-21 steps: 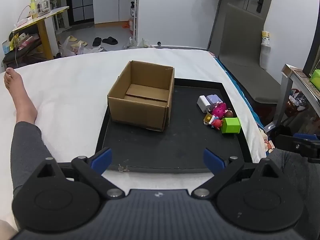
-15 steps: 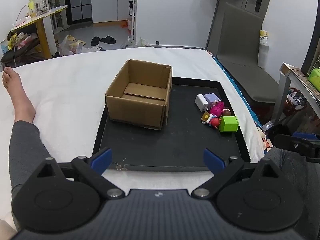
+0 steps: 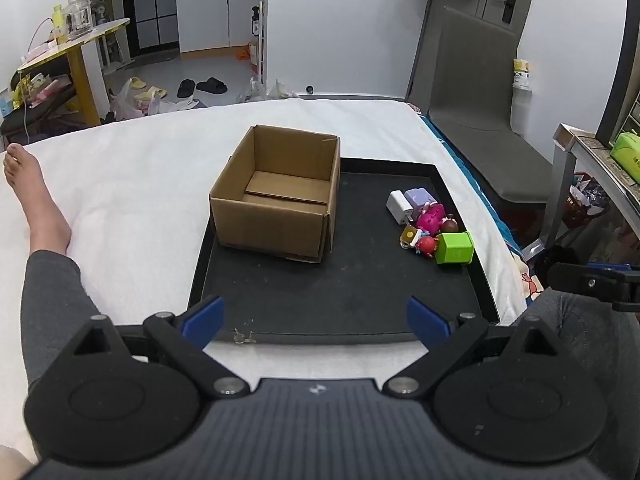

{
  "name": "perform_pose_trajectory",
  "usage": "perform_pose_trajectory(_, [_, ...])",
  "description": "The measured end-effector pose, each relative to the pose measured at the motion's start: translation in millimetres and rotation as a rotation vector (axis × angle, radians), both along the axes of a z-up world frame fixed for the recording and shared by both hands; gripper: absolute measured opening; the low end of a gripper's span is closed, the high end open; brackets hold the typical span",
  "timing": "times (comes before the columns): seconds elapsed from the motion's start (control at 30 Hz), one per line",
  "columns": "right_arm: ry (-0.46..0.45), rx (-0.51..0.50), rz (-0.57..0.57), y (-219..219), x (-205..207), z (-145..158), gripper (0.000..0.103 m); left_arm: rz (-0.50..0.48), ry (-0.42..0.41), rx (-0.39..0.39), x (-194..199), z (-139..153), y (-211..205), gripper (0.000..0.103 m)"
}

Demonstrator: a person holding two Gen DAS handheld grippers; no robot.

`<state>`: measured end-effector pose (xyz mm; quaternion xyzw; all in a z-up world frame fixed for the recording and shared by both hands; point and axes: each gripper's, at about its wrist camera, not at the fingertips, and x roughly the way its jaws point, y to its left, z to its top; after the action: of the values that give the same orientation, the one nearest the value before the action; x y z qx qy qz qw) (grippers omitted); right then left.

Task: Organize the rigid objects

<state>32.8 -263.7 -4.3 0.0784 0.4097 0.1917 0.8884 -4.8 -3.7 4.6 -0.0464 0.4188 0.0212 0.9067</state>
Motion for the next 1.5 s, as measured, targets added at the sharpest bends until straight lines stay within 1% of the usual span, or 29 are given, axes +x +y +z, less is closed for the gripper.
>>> perform_pose_trajectory(0.67, [0.008, 0.005, 0.001, -3.2, 2.9, 4.9, 0.103, 0.002, -0.006, -0.003, 3.9, 3.0, -1.7, 0.097])
perform_pose_trajectory(0.8, [-0.005, -0.007, 0.010, -0.7, 3.1, 6.8, 0.103, 0.000, -0.008, -0.013, 3.7, 3.2, -0.9, 0.097])
perform_pose_trajectory(1.13, [0.008, -0.017, 0.017, 2.8, 5.0, 6.8, 0.103, 0.003, 0.001, -0.020, 5.0, 1.1, 2.0, 0.097])
perform_pose_trajectory(1.33, [0.015, -0.019, 0.016, 3.8, 7.3, 7.0, 0.103, 0.010, -0.016, -0.025, 6.2, 3.1, 2.5, 0.097])
perform_pose_trajectory(1.5, [0.018, -0.015, 0.015, 3.7, 8.0, 6.7, 0.103, 0.009, -0.015, -0.022, 8.1, 3.5, 1.2, 0.097])
